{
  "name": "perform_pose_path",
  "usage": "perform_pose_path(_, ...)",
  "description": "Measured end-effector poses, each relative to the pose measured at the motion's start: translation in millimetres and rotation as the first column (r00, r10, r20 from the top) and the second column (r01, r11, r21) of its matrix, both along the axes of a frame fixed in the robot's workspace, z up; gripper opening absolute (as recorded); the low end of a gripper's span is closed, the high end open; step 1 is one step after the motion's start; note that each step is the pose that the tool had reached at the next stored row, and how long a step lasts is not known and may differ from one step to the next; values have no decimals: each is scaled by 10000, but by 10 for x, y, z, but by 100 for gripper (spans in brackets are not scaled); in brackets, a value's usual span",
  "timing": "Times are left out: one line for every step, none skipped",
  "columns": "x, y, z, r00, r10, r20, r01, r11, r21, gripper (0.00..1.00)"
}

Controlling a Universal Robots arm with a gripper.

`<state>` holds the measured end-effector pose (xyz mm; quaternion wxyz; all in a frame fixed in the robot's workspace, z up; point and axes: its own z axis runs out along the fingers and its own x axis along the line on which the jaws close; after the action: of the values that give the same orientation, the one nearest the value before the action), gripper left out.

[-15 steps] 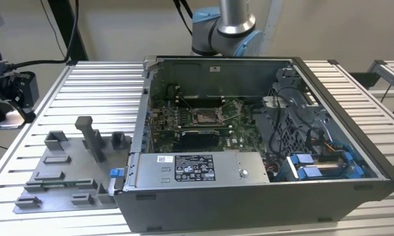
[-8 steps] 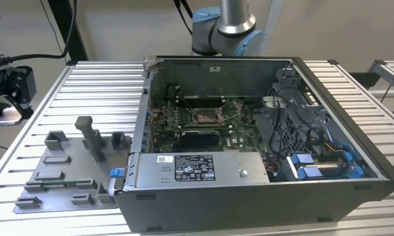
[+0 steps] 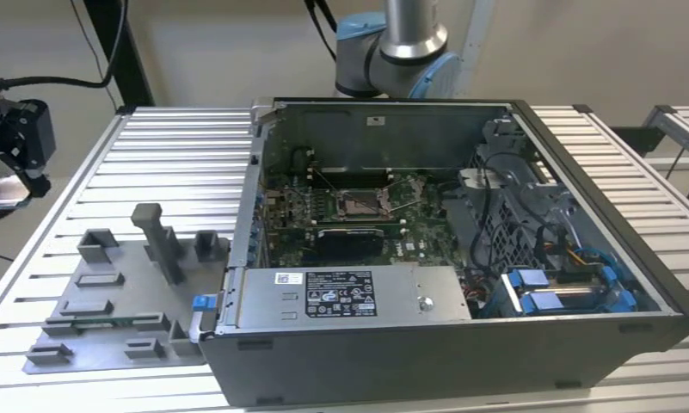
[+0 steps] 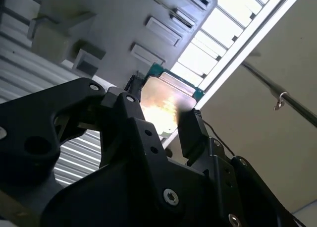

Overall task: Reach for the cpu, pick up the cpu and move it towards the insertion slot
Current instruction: 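Pick up the cpu and move it towards the insertion slot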

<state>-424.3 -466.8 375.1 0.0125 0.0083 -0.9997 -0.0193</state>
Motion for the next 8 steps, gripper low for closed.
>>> perform_pose_path(0,0,32,10000,0,-1,0,10000,0,0)
perform_pose_path(0,0,63,10000,0,0,0,10000,0,0)
perform_pose_path(0,0,96,10000,0,-1,0,10000,0,0)
perform_pose_path(0,0,130,10000,0,0,0,10000,0,0)
perform_pose_path(0,0,169,10000,0,0,0,10000,0,0)
perform_pose_path(0,0,205,10000,0,0,0,10000,0,0)
perform_pose_path(0,0,242,10000,0,-1,0,10000,-1,0)
perform_pose_path(0,0,274,10000,0,0,0,10000,0,0)
